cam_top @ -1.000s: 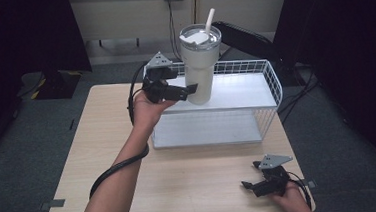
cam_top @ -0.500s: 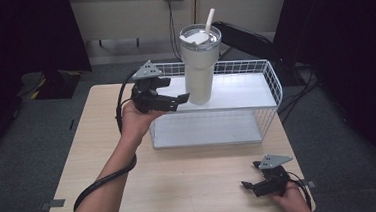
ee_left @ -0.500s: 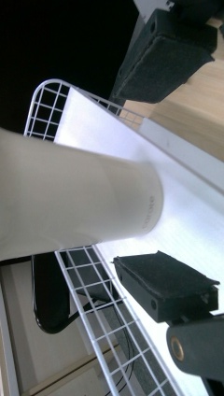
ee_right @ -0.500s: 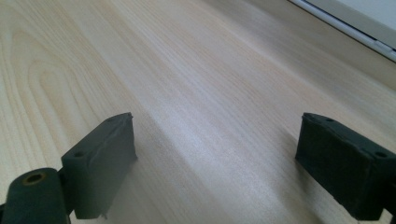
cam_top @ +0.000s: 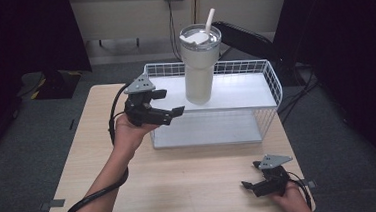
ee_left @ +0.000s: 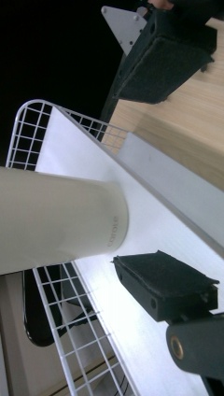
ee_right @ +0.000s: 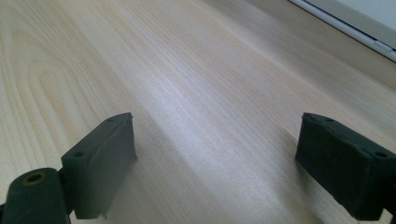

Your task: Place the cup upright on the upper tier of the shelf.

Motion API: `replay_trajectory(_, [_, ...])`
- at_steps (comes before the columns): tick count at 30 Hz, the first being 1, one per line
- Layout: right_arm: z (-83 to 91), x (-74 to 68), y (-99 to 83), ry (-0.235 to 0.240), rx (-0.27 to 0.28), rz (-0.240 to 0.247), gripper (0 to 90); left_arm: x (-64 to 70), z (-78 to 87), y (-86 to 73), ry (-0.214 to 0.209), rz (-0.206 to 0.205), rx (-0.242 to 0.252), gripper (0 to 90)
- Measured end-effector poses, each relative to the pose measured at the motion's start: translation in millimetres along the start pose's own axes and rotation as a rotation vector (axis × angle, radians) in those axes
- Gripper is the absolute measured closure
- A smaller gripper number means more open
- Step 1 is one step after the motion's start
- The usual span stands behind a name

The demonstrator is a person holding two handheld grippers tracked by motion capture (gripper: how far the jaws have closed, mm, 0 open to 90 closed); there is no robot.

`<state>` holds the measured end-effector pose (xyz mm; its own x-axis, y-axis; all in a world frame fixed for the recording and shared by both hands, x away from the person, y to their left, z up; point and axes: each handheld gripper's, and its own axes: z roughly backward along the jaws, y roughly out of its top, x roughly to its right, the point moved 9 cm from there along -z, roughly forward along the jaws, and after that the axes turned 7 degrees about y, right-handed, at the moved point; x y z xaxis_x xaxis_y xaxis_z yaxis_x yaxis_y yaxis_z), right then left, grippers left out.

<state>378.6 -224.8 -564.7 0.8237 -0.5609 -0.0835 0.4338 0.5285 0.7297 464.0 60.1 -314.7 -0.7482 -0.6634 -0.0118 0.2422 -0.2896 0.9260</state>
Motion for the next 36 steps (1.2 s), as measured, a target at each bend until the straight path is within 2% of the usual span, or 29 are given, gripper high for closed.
replay_trajectory(4, [0.0,-0.1,0.0,0.0,0.0,-0.001,11.1,3.6,4.5,-5.3,-0.011,-0.004,0.0,16.4])
replay_trajectory(7, [0.0,-0.1,0.0,0.001,0.0,0.0,11.1,7.5,6.8,-12.4,-0.015,-0.024,-0.012,16.6])
replay_trajectory(16, [0.0,0.0,-0.1,0.0,0.0,0.001,11.1,13.6,8.7,-35.0,-0.04,-0.003,-0.022,16.8])
replay_trajectory(28, [0.0,0.0,-0.1,0.001,-0.001,0.001,11.1,25.2,11.8,-65.1,-0.068,-0.009,-0.039,17.2])
replay_trajectory(36, [0.0,-0.1,-0.1,0.001,-0.001,0.0,11.1,26.8,13.3,-87.0,-0.079,0.017,-0.045,17.2])
